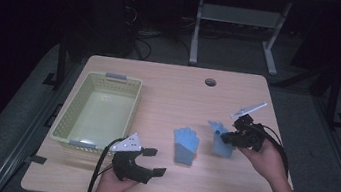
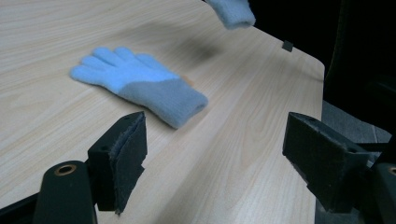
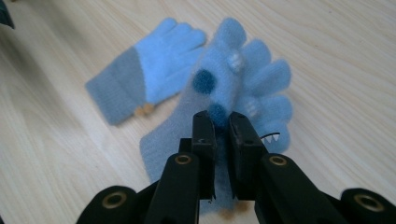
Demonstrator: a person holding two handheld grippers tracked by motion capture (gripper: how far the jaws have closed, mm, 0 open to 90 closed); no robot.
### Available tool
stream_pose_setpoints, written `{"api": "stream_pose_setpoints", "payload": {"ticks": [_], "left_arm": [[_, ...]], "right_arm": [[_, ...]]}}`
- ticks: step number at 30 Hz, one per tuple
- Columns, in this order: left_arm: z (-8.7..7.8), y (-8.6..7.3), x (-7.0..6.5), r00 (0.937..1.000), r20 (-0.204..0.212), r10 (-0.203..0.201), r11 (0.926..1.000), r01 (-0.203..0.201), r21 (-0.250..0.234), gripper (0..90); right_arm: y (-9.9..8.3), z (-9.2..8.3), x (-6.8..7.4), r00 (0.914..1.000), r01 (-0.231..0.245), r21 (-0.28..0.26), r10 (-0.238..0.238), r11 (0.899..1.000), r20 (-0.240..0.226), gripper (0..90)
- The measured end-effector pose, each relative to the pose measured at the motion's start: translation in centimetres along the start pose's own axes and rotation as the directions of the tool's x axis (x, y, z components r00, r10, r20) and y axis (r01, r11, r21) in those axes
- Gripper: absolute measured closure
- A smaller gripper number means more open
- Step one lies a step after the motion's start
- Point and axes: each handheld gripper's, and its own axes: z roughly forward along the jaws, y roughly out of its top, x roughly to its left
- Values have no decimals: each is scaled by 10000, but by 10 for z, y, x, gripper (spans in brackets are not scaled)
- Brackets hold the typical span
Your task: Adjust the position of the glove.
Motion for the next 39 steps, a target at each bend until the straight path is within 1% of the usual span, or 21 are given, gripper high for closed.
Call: {"api": "stream_pose_setpoints", "payload": {"ticks": [1, 6, 9, 12, 17, 18, 21, 26, 27, 29, 30, 33, 34, 37, 39], "left_arm": [[0, 0, 0, 10000, -7, -8, 10000, 8, -21, 217], [0, 0, -1, 10000, 6, 7, 10000, -7, 4, 217], [0, 0, -2, 10000, 20, -19, 10000, 19, 9, 217], [0, 0, -2, 10000, 24, 20, 10000, -20, 45, 217], [0, 0, -2, 10000, 6, -11, 10000, 11, 8, 217], [0, 0, -2, 10000, 18, -6, 10000, 6, -4, 217], [0, 0, -2, 10000, 32, 22, 10000, -22, 14, 217], [0, 0, -2, 10000, 30, 45, 10000, -45, 69, 217], [0, 0, -2, 10000, 9, 50, 10000, -50, 58, 218], [0, 0, -3, 10000, 1, 14, 10000, -14, 34, 217], [-1, 0, -3, 10000, -10, 36, 10000, -36, 21, 217], [-1, 0, -3, 10000, -20, 42, 10000, -42, -3, 217], [-1, 0, -3, 10000, -14, 36, 10000, -36, -25, 217], [-1, 0, -2, 10000, -19, 25, 10000, -26, -14, 217], [-1, 0, -1, 9999, -46, 93, 10000, -92, 36, 217]], "right_arm": [[3, 2, 4, 10000, 23, 3, -23, 10000, -33, 823], [8, 5, 8, 10000, 36, -15, -36, 10000, -4, 823], [11, 10, 12, 9997, -19, -146, 15, 9999, -231, 823], [15, 15, 17, 9995, 68, -57, -70, 10000, -301, 822], [20, 23, 21, 9990, 160, 114, -155, 9998, -407, 821], [24, 28, 24, 9985, 235, 215, -224, 9995, -494, 821], [27, 31, 28, 9981, 294, 248, -280, 9993, -552, 820], [30, 37, 32, 9971, 333, 247, -316, 9991, -695, 817], [32, 42, 34, 9965, 364, 273, -342, 9990, -769, 817], [33, 44, 35, 9963, 345, 299, -320, 9990, -794, 817], [34, 49, 39, 9961, 382, 347, -353, 9987, -805, 817], [36, 54, 42, 9959, 408, 423, -372, 9983, -824, 816], [37, 56, 44, 9951, 375, 417, -335, 9984, -933, 813], [39, 61, 47, 9949, 419, 488, -372, 9979, -936, 813], [39, 63, 48, 9948, 434, 545, -381, 9976, -940, 813]]}}
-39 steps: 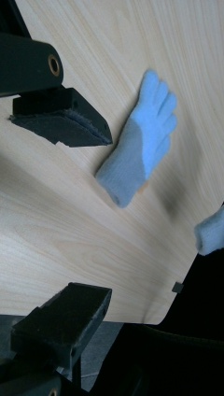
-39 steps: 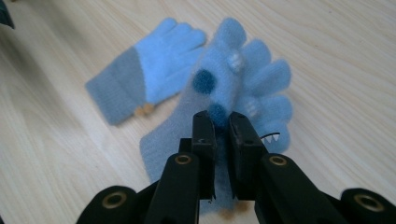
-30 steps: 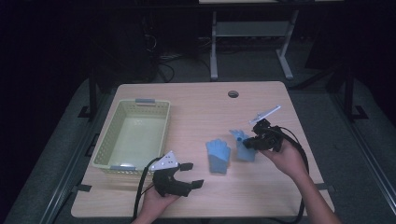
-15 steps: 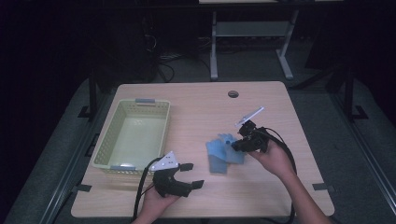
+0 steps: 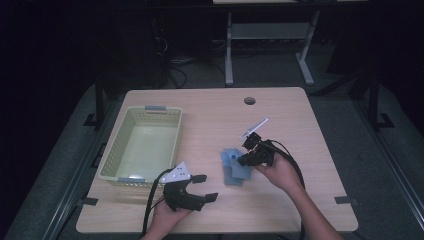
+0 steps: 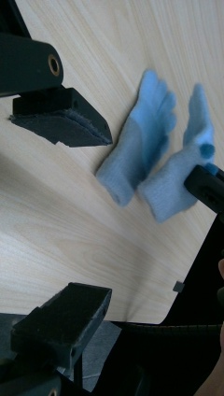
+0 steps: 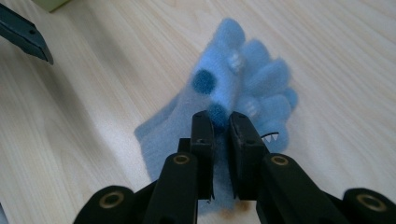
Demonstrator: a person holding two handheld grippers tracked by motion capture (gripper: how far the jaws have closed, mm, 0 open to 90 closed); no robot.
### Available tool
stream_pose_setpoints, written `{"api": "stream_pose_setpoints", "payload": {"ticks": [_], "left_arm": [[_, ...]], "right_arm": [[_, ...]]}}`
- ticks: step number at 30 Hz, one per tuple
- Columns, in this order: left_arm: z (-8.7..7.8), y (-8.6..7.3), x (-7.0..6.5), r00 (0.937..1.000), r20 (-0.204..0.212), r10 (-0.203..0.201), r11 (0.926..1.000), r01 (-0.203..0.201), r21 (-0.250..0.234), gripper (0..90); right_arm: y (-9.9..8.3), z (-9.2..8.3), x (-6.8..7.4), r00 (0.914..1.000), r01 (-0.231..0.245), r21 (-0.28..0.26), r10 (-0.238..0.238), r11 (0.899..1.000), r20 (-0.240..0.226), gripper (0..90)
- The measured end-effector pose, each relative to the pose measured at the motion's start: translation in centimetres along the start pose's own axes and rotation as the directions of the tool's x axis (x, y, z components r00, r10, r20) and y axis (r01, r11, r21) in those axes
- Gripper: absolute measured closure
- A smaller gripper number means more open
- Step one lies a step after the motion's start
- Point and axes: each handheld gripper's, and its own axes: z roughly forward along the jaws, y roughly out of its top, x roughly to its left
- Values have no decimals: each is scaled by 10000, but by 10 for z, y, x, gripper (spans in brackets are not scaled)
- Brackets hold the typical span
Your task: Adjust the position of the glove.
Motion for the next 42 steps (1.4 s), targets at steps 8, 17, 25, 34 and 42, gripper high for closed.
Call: {"api": "stream_pose_setpoints", "payload": {"ticks": [8, 17, 25, 34, 42], "left_arm": [[-2, 1, 1, 9999, -45, -125, 9998, 124, -183, 217], [-2, 1, 1, 10000, -62, 9, 10000, -9, -98, 217], [-2, 0, 2, 10000, -39, -11, 9999, 11, -111, 217], [0, 0, 1, 10000, 61, 41, 10000, -42, 54, 217], [1, -1, 2, 9998, 179, -132, 9999, 131, 47, 217]], "right_arm": [[5, 11, 6, 9995, -163, 11, 163, 9999, -284, 807], [3, 22, 7, 9991, -358, 201, 362, 9992, -219, 806], [3, 32, 7, 9986, -520, 344, 520, 9981, 4, 788], [3, 37, 6, 9985, -543, 352, 540, 9979, 100, 648], [3, 32, 6, 9981, -600, -371, 603, 9975, 79, 687]]}}
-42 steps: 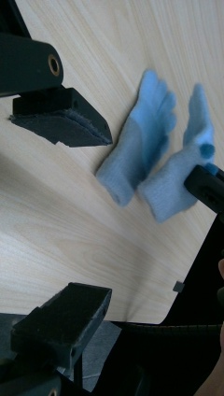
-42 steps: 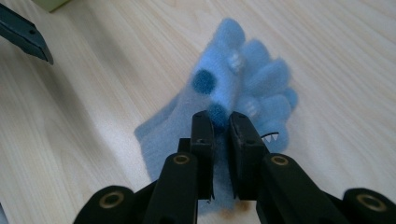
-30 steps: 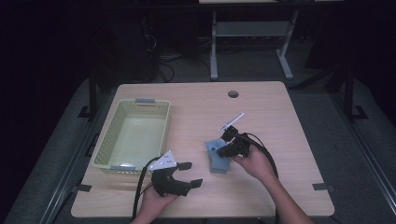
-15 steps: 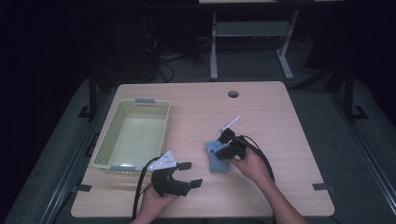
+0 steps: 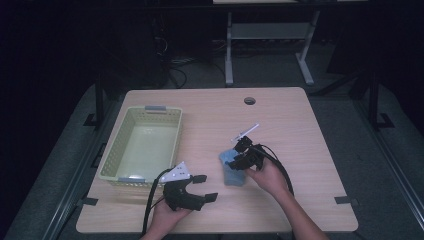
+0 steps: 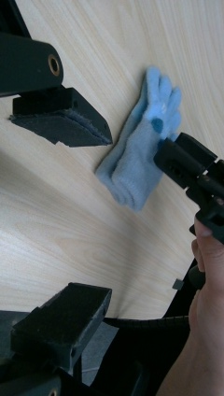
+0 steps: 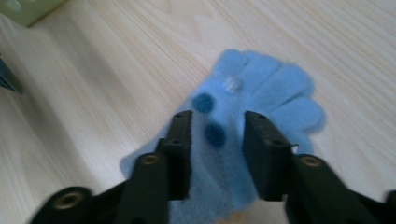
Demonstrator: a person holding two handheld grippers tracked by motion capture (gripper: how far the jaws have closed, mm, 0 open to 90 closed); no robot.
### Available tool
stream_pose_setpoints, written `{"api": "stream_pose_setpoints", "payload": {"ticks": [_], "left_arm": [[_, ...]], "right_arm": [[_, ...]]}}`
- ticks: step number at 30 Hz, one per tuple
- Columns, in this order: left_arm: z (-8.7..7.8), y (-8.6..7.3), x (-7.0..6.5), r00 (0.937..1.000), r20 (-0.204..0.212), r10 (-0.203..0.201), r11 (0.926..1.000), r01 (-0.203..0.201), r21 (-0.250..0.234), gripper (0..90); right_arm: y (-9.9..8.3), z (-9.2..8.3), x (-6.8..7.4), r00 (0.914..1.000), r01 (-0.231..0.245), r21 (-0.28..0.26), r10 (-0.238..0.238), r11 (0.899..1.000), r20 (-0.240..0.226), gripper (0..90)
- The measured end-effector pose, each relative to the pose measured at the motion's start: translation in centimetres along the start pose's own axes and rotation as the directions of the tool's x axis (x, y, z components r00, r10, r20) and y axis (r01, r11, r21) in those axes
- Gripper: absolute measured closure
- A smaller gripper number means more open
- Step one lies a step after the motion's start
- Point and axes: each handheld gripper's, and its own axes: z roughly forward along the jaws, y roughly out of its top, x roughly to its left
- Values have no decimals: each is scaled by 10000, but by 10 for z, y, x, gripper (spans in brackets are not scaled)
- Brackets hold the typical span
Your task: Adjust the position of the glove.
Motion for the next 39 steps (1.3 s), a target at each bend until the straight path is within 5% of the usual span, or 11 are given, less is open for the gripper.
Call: {"api": "stream_pose_setpoints", "payload": {"ticks": [14, 21, 25, 33, 39], "left_arm": [[0, 0, -1, 9999, 47, -94, 10000, 94, -20, 214], [3, 0, -3, 9998, 72, -181, 9998, 181, -10, 212], [9, 2, -1, 9982, 146, -578, 9983, 578, 11, 210], [20, 8, -1, 9970, -218, -737, 9967, 744, 322, 211], [30, 22, 3, 9885, -624, -1381, 9897, 1401, 290, 212]], "right_arm": [[-4, 21, -3, 9997, -206, 329, 212, 9992, -156, 755], [-9, 13, -1, 9994, -277, -63, 275, 9996, -230, 541], [-17, 6, -3, 9953, -753, -416, 726, 9963, -645, 367], [-29, -4, -9, 9916, -1048, -881, 973, 9906, -853, 329], [-35, -16, -16, 9807, -1787, -1155, 1674, 9771, -1013, 348]]}}
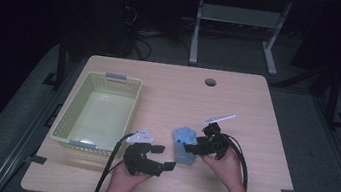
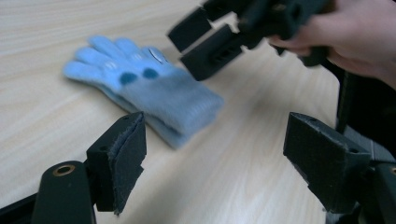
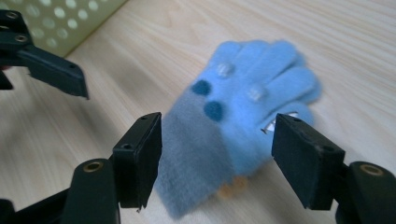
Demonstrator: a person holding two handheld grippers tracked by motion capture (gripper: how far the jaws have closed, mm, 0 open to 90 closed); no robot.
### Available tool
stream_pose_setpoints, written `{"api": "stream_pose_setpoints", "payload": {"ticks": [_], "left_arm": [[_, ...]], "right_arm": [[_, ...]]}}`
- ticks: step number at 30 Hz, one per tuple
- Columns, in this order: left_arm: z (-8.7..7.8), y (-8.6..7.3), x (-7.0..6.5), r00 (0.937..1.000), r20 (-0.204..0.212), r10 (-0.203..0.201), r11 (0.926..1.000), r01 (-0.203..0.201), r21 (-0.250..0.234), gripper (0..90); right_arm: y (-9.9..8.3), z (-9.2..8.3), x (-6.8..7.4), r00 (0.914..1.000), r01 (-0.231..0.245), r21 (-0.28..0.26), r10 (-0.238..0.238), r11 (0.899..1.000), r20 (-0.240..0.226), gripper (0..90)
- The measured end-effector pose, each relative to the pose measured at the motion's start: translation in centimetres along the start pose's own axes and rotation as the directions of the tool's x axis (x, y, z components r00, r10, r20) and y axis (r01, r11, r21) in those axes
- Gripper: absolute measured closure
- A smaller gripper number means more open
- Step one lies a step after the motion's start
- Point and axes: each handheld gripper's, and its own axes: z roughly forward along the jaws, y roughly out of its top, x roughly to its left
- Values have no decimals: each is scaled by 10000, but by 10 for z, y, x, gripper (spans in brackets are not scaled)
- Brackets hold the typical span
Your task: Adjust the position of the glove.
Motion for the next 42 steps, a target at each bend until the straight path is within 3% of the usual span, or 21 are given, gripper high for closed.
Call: {"api": "stream_pose_setpoints", "payload": {"ticks": [3, 5, 7, 8, 10, 11, 12, 13, 14, 15, 16, 17, 18, 22, 27, 28, 31, 32, 35, 39, 42], "left_arm": [[10, 9, 4, 9969, -198, -757, 9967, 763, 275, 219], [16, 12, 8, 9939, -568, -947, 9945, 970, 397, 219], [20, 14, 11, 9919, -648, -1093, 9925, 1125, 481, 219], [26, 15, 17, 9878, -767, -1358, 9871, 1415, 744, 220], [28, 16, 19, 9859, -848, -1440, 9856, 1506, 772, 224], [30, 16, 22, 9815, -912, -1686, 9816, 1755, 747, 231], [34, 16, 27, 9727, -765, -2191, 9710, 2250, 809, 239], [37, 16, 30, 9676, -740, -2414, 9647, 2476, 898, 239], [37, 16, 30, 9676, -740, -2414, 9647, 2476, 898, 242], [39, 15, 32, 9629, -720, -2602, 9586, 2665, 999, 253], [42, 14, 35, 9489, -626, -3092, 9430, 3144, 1087, 267], [42, 14, 35, 9489, -626, -3092, 9430, 3144, 1087, 275], [43, 13, 37, 9411, -546, -3338, 9354, 3378, 1048, 275], [48, 13, 41, 9267, -488, -3726, 9205, 3757, 1073, 305], [49, 12, 42, 9255, -434, -3763, 9194, 3788, 1063, 351], [50, 11, 41, 9298, -509, -3644, 9233, 3679, 1100, 377], [50, 11, 40, 9310, -531, -3612, 9244, 3649, 1107, 398], [50, 10, 40, 9346, -509, -3520, 9279, 3556, 1122, 423], [51, 9, 40, 9320, -442, -3597, 9257, 3624, 1085, 478], [53, 6, 38, 9349, -317, -3535, 9291, 3548, 1043, 535], [54, 4, 38, 9317, -205, -3626, 9261, 3627, 1040, 554]], "right_arm": [[-6, -4, -6, 9988, -492, -51, 492, 9988, 45, 359], [-9, -4, -9, 9971, -753, -84, 754, 9971, 77, 353], [-12, -4, -11, 9957, -930, -164, 931, 9955, 30, 354], [-16, -3, -14, 9910, -1323, -231, 1318, 9909, -238, 353], [-20, -3, -16, 9867, -1583, -427, 1564, 9865, -451, 354], [-22, -2, -17, 9841, -1706, -529, 1674, 9839, -596, 354], [-23, -2, -18, 9824, -1794, -611, 1756, 9819, -628, 357], [-25, -2, -19, 9813, -1851, -644, 1809, 9806, -663, 372], [-26, 0, -20, 9808, -1855, -674, 1805, 9803, -733, 381], [-26, 0, -20, 9804, -1874, -581, 1830, 9806, -729, 381], [-26, 1, -20, 9803, -1889, -542, 1850, 9805, -695, 387], [-26, 1, -20, 9803, -1889, -542, 1850, 9805, -695, 387], [-27, 1, -20, 9790, -1951, -554, 1911, 9792, -709, 402], [-33, 5, -21, 9726, -2273, -676, 2229, 9715, -662, 429], [-37, 8, -25, 9628, -2625, -682, 2567, 9625, -839, 442], [-37, 10, -25, 9629, -2617, -694, 2555, 9626, -875, 453], [-37, 11, -23, 9632, -2608, -698, 2546, 9629, -857, 460], [-38, 13, -22, 9617, -2666, -710, 2603, 9612, -862, 469], [-41, 15, -23, 9561, -2833, -902, 2739, 9548, -1040, 503], [-43, 16, -21, 9529, -2935, -983, 2828, 9509, -1092, 549], [-45, 18, -18, 9504, -3019, -1097, 2899, 9470, -1126, 576]]}}
